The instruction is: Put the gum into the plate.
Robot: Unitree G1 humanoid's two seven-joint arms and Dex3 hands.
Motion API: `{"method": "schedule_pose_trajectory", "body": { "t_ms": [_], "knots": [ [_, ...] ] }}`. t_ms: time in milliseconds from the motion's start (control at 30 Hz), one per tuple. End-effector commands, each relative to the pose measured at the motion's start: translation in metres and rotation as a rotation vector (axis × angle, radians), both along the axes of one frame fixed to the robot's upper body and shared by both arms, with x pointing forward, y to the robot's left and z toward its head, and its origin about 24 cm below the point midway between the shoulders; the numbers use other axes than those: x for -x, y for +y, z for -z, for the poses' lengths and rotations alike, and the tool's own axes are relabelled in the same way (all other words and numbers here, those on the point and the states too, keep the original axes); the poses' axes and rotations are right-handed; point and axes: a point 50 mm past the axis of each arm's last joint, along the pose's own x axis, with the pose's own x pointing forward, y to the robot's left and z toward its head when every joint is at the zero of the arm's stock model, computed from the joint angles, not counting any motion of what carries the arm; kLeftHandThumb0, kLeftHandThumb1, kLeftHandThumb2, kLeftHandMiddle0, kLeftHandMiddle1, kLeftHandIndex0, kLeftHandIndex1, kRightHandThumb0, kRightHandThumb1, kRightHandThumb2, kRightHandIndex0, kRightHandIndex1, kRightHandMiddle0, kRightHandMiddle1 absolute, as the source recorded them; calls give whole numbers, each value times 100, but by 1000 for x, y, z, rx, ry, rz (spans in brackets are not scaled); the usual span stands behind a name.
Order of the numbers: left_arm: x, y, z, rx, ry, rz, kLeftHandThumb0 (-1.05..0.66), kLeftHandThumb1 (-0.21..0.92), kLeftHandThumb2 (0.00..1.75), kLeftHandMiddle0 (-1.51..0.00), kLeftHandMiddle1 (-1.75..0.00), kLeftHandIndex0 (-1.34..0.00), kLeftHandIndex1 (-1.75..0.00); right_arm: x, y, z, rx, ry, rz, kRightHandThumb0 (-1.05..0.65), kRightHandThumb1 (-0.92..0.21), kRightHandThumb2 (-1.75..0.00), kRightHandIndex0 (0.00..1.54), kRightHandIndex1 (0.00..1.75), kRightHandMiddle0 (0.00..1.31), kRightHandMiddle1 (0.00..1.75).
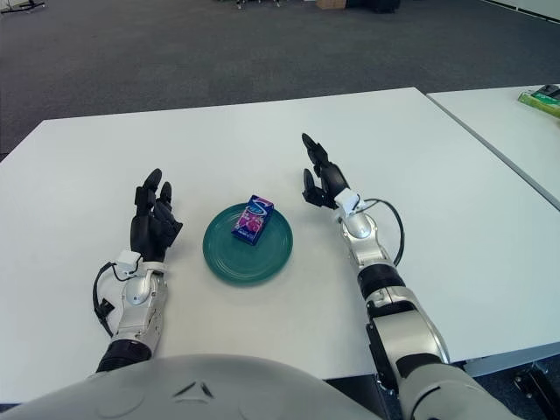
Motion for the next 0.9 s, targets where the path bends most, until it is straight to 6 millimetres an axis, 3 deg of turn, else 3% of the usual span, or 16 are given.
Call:
{"method": "schedule_pose_trajectory", "body": {
  "t_ms": [0, 367, 867],
  "knots": [
    [63, -17, 74, 137, 387, -67, -86, 92, 97, -29, 0, 0, -60, 7, -4, 14, -108, 62, 23, -101, -92, -100, 0, 0, 6, 6],
    [60, -9, 80, 88, 425, -62, -85, 92, 98, -28, 0, 0, -55, 22, 1, 34, -60, 135, -60, -105, -92, -101, 0, 0, 0, 2],
    [58, -2, 88, 71, 459, -53, -94, 92, 100, -31, -1, -1, -62, 50, 20, 72, -73, 294, -5, -105, -92, -107, 0, 0, 0, 0]
  ]
}}
